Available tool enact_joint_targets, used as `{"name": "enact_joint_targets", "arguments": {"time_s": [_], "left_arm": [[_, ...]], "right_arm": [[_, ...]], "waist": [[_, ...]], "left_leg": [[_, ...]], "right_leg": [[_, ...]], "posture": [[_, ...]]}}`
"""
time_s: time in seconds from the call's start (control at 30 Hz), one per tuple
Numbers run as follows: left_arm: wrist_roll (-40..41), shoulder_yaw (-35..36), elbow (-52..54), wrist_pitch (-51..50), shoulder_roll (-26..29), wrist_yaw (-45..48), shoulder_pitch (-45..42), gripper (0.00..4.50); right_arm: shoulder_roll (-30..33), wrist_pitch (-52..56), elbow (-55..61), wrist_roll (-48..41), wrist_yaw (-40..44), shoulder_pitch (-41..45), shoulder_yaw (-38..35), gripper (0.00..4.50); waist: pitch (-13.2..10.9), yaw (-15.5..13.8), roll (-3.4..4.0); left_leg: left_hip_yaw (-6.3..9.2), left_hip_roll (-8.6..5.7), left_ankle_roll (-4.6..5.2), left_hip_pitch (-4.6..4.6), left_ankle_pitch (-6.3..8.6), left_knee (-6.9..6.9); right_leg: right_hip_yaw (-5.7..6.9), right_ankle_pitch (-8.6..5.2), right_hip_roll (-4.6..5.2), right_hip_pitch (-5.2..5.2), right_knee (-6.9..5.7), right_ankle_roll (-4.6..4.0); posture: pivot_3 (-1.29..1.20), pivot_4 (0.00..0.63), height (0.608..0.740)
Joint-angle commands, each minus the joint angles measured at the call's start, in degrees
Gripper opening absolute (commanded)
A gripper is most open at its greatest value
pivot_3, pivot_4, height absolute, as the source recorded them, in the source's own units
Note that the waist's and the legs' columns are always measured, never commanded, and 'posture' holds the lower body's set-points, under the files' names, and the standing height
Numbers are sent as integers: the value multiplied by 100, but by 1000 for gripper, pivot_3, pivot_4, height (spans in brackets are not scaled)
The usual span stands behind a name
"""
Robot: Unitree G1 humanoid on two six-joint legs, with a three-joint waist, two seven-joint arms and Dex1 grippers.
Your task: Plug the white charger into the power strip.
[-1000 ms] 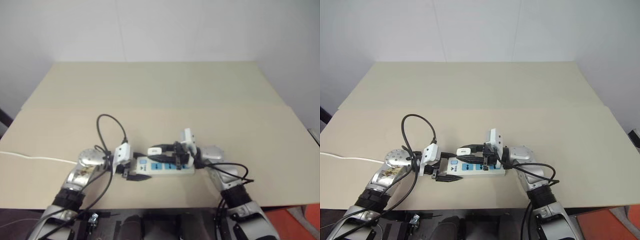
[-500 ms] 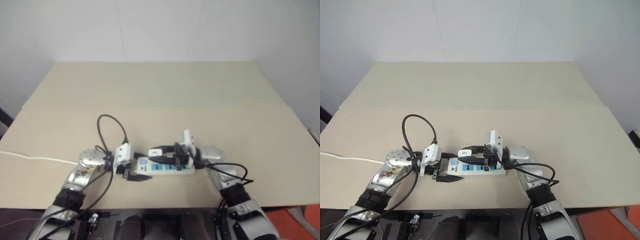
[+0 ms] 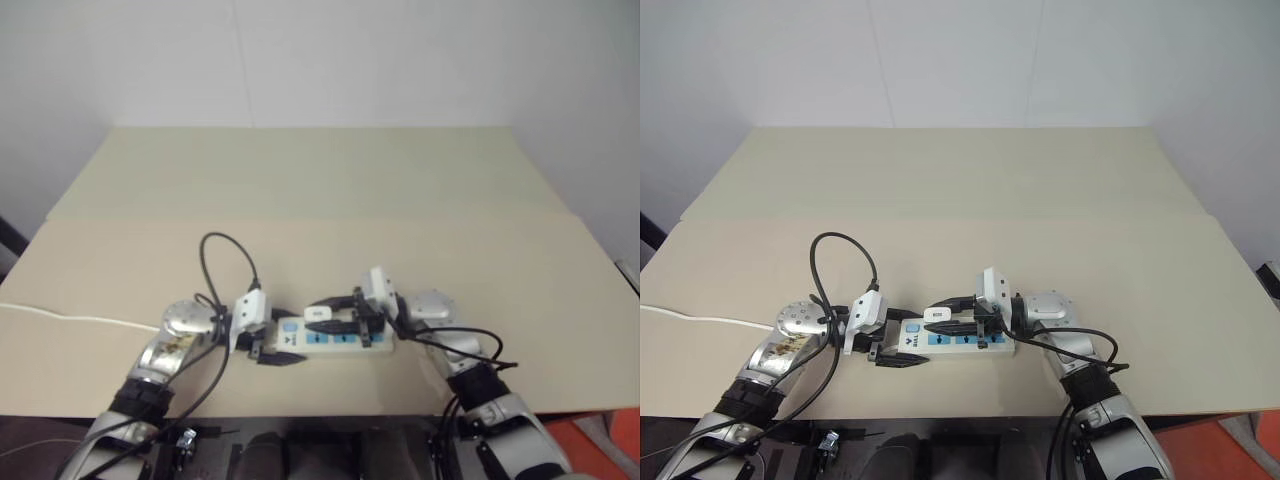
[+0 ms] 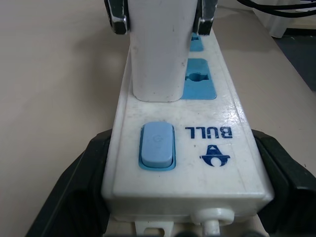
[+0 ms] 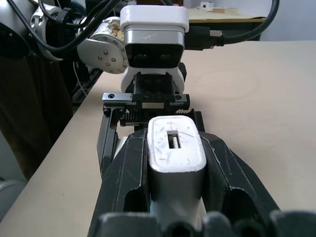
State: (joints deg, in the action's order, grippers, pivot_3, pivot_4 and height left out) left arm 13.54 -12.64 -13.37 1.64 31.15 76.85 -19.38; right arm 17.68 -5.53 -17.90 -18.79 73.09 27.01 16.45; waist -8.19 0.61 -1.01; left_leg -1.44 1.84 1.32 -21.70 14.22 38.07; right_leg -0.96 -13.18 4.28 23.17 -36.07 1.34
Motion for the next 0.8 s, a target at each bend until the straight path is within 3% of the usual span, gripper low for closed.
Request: {"name": "enact_joint_targets", "arguments": {"time_s": [0.03,0.1,0.43,0.53,0.6,0.67,0.8], "left_arm": [[97,184,191,16,169,30,-17,3317],[100,181,196,10,170,36,-20,3317],[117,185,219,-32,172,-8,-42,3317],[115,225,268,-46,140,-121,-33,3317],[267,273,413,-229,148,-88,-58,4055],[414,333,580,-389,169,-57,-67,4493],[698,528,1016,-656,336,-2,-16,4493]], "right_arm": [[352,167,-328,491,-32,-196,110,1125],[382,272,-260,533,-46,-164,192,1125],[592,948,17,416,143,-9,347,4429],[663,981,59,413,244,65,315,4472],[727,967,153,378,227,100,216,4500],[781,969,247,340,242,105,151,4500],[865,921,446,348,182,56,93,4500]], "waist": [[0,3,0],[0,6,0],[22,13,-34],[22,12,-34],[21,12,-34],[21,-16,-35],[21,-37,-35]], "left_leg": [[0,0,0,2,0,0],[0,0,0,3,0,0],[-2,5,0,26,0,-10],[-2,5,0,25,0,-12],[-2,5,0,21,0,-13],[-1,4,0,20,0,-13],[-1,1,-1,20,0,-13]], "right_leg": [[0,0,0,-1,0,0],[0,0,0,-2,-1,0],[-2,-2,-4,-15,-1,-4],[-2,-3,-4,-13,1,-4],[-2,-3,-4,-11,1,-4],[-1,-3,-2,-11,1,-4],[-1,-3,2,-12,3,-4]], "posture": [[0,150,740],[0,150,740],[0,150,740],[0,150,740],[0,150,740],[0,150,740],[0,150,740]]}}
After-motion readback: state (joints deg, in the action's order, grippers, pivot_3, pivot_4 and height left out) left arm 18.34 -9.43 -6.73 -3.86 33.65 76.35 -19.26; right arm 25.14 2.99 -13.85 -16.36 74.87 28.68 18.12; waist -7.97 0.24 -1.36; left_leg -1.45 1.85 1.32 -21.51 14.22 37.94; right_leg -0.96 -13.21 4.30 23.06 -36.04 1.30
